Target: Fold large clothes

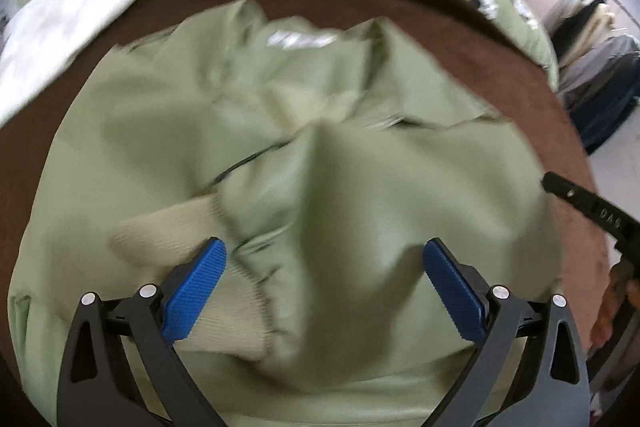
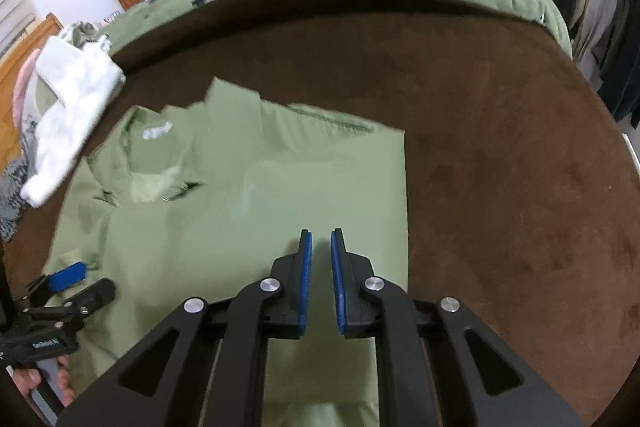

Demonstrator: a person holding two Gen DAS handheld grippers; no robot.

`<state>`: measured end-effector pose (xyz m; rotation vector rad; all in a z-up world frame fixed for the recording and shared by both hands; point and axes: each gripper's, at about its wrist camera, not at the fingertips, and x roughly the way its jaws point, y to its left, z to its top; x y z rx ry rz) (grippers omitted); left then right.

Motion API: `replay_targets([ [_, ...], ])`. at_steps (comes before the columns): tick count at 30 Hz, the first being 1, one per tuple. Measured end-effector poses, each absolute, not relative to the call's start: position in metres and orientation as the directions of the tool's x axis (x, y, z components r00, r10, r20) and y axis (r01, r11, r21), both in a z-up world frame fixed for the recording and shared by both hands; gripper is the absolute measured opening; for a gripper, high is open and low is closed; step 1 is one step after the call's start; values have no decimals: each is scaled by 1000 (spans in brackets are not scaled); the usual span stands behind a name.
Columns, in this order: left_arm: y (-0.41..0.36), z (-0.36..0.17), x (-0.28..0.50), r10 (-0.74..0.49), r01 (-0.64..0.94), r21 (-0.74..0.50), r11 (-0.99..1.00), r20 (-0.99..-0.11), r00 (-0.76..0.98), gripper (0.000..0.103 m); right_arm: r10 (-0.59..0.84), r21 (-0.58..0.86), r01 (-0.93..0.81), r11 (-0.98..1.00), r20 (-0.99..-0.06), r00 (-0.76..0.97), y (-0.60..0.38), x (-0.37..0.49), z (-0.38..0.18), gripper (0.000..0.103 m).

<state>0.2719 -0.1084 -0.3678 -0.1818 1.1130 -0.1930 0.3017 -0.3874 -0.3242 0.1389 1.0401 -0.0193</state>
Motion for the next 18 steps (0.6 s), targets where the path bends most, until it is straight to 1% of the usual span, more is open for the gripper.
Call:
replay_targets([
  [3,-93,-381,264,-229,58,-225,973,-881,413,96,41,90,80,993,-879,474,-386,306,-349,11],
  [7,-88,-386,255,-227,114,-197,974,-882,414,96,17,50,58,997,-888,460,-384,311,-369,10],
  [15,-72,-387,254,-259,122,-229,966,-875,408,96,27,44,28,999,-892,452,-389,315,-371,12],
  [18,-71,-387,253,-252,125,-220,967,-879,405,96,23,40,30,999,-893,449,-390,315,-372,12],
])
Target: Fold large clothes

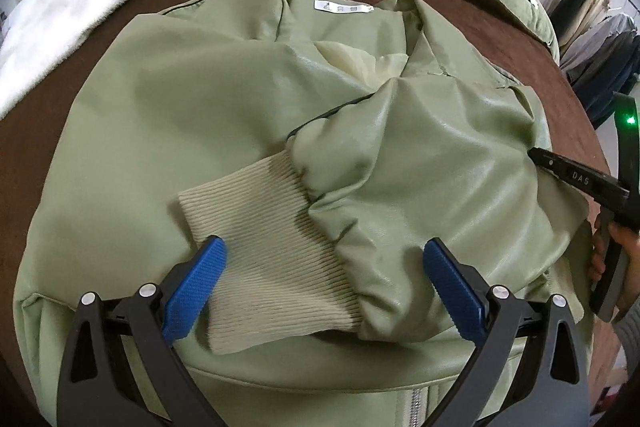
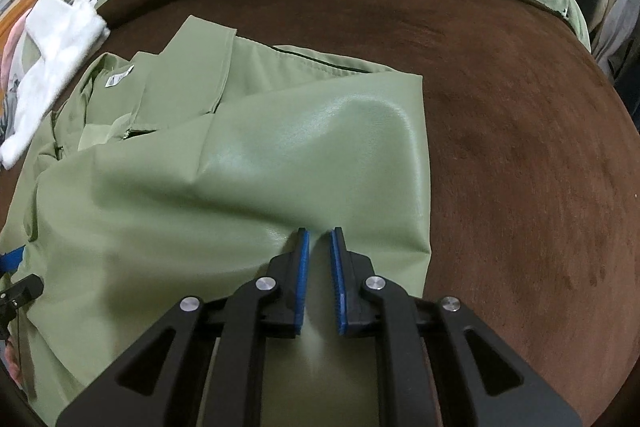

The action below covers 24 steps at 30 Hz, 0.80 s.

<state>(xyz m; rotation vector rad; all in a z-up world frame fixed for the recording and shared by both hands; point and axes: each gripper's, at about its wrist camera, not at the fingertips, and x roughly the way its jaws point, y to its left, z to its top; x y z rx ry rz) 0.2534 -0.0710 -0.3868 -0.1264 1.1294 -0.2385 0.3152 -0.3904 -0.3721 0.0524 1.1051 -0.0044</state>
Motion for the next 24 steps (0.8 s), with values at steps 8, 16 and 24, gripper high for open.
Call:
replay_targets([
  [8,-47,-388,237,-219,65,-211,975,-888,404,97,-4,24,56,998,-894,449,-384,317,-372,13],
  [16,-54,-363,242,-153,90,-127,988,-896,416,97,-59,-33,61,998,-856,514,-375,307,-334,87],
  [24,-50,-295,227,-106,51,-93,994,-888,447,96,-25,-25,8,1000,-818,574,-363,285,-257,87],
])
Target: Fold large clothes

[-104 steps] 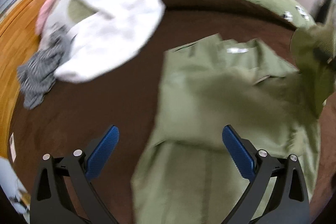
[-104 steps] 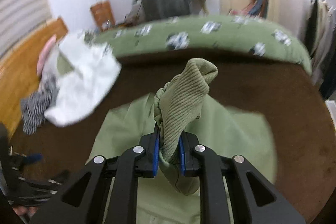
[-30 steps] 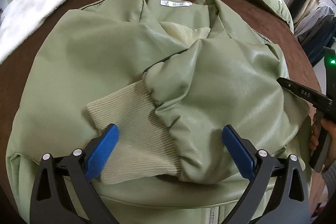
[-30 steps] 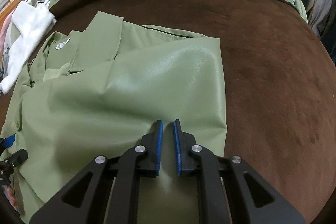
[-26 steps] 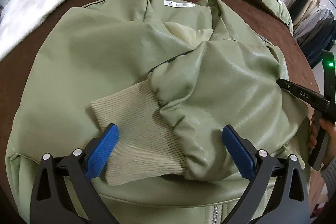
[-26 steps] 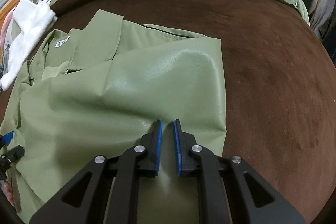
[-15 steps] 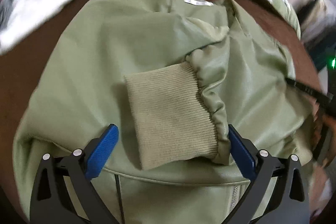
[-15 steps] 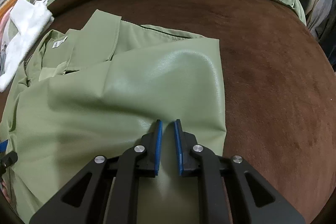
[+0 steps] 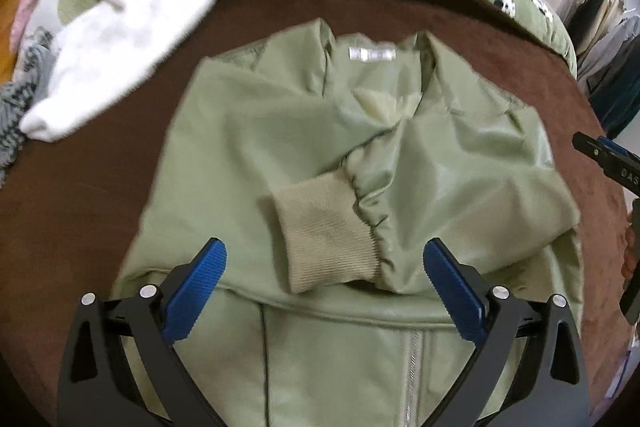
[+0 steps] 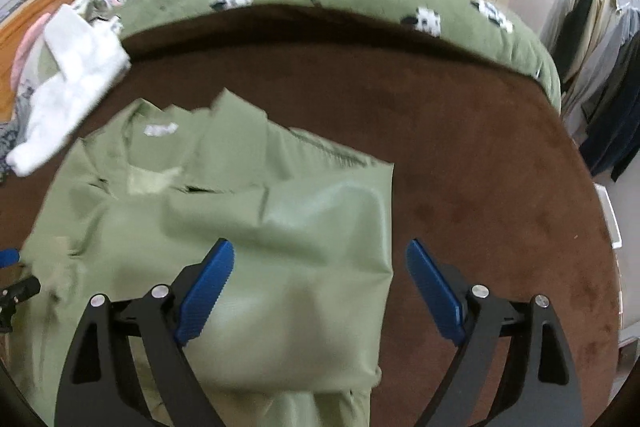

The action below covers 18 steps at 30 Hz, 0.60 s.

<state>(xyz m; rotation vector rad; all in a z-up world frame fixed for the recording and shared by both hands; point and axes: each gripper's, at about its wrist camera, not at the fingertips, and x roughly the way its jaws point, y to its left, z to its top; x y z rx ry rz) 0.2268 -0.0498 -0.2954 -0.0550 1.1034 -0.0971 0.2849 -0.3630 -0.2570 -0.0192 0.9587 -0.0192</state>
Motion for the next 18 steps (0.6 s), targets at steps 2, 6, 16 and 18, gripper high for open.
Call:
replay_targets([
  [2,-46,-276,222,-84,32,-77,996,-884,461,97,-14,-11,7,1000,-810,586,-364,276,-237,87],
  [6,-29,-235,208,-67,-21,-88,996,-877,475,97,-7,8,22,1000,-798,602,-370,256,-189,89],
  [16,20,-183,145,-7,-91,-60,994,-869,495,97,-16,-1,26,1000,-805,593,-365,168,-128,96],
  [18,31,-192,127,-3,-111,-64,992,-878,479,97,-26,-16,22,1000,-816,578,-358,144,-130,96],
])
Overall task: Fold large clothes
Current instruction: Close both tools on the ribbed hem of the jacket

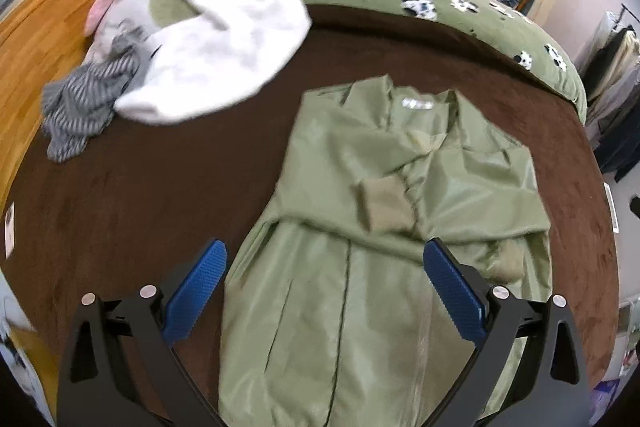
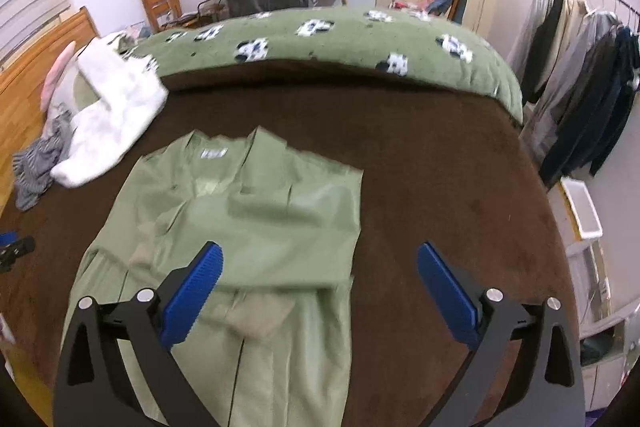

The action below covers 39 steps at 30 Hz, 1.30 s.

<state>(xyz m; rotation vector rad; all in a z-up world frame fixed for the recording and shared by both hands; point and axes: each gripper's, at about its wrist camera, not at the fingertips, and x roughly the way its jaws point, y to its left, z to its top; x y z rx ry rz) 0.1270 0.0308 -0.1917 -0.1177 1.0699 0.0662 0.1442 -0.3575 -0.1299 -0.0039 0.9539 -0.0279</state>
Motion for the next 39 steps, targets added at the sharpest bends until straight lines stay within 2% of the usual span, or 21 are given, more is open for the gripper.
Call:
replay_targets([
  [5,49,-222,83,3,-88,-38,995,-909,417,97,-67,-36,69,997,-842,535,-339,80,-147,97],
  [17,107,-290,-28,0,-55,-22,998,-927,375,97,-149,-41,274,961,-910,388,-315,-66,-250,97],
  [25,128,-335,-52,-3,-93,-37,995,-942,337,97,-176,-50,346,937,-923,344,-333,-88,-289,97],
  [39,101,-393,-61,-99,-43,-119,992,-942,320,97,-56,48,292,955,-939,339,-337,-101,-355,97],
])
